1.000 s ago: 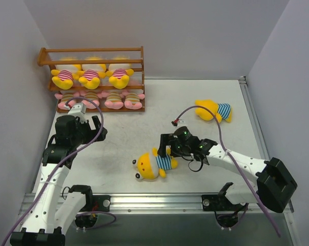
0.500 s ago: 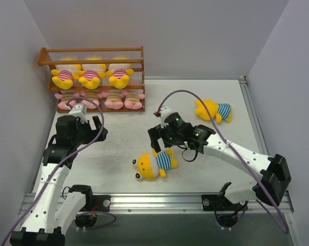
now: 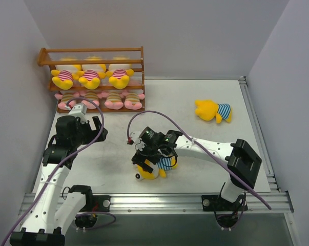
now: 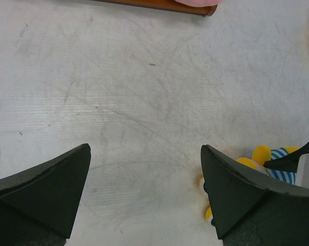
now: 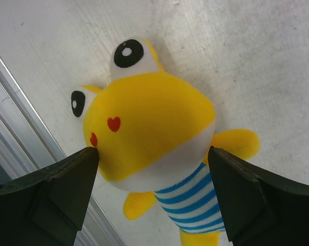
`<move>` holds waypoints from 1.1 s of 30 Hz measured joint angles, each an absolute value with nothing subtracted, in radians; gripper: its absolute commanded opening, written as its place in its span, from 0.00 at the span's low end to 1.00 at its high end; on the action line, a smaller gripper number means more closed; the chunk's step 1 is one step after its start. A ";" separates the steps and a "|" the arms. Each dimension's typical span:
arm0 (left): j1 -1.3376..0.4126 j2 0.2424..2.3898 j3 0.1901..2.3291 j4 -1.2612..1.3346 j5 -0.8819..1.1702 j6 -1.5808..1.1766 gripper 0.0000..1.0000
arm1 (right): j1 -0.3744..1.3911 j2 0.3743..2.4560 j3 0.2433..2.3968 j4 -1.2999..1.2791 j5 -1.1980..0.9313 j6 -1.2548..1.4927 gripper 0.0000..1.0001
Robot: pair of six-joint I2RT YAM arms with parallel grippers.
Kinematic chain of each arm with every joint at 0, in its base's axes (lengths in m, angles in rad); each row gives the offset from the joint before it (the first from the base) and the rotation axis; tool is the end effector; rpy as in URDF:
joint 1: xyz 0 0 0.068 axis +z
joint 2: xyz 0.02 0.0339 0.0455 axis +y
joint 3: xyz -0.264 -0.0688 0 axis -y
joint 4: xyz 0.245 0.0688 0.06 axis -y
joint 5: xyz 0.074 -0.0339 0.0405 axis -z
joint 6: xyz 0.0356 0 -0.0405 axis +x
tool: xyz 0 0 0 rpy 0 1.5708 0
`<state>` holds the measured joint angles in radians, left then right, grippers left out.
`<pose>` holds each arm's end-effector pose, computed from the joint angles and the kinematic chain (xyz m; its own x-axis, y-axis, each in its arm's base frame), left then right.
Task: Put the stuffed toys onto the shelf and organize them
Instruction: Grab a stuffed toy with the right arm, then pass the stuffed toy from the right arm to the left
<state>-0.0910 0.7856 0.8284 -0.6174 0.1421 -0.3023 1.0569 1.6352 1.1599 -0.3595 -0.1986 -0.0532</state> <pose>0.1661 -0.0202 0.3113 -0.5787 -0.2431 -0.7784 0.0378 0.9455 -0.3234 0.1686 0.3129 0.2375 -0.3150 -0.6640 -0.6781 -0.9369 0.3317 0.1103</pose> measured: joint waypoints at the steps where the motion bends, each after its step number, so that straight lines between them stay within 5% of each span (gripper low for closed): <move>1: -0.091 0.786 0.828 -0.617 0.142 -0.302 0.96 | 1.064 1.650 1.167 -0.358 -0.205 -0.061 0.89; 4: -0.091 0.786 0.828 -0.617 0.142 -0.302 0.96 | 1.082 1.704 1.182 -0.345 -0.210 -0.082 0.80; 7: -0.091 0.786 0.828 -0.617 0.142 -0.302 0.96 | 1.087 1.749 1.184 -0.321 -0.208 -0.091 0.59; 8: -0.091 0.786 0.828 -0.617 0.142 -0.302 0.96 | 1.087 1.757 1.184 -0.311 -0.207 -0.094 0.38; 12: -0.091 0.786 0.828 -0.617 0.142 -0.302 0.96 | 1.087 1.756 1.183 -0.276 -0.190 -0.075 0.01; 33: -0.152 0.727 0.744 -0.442 0.223 -0.411 0.97 | 0.850 1.407 1.077 -0.072 0.227 0.706 0.00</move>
<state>-0.1520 0.7265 0.7437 -0.4419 0.2230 -0.4107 0.8501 1.4075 1.0767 -0.0719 0.2268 0.7059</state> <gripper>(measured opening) 0.966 0.156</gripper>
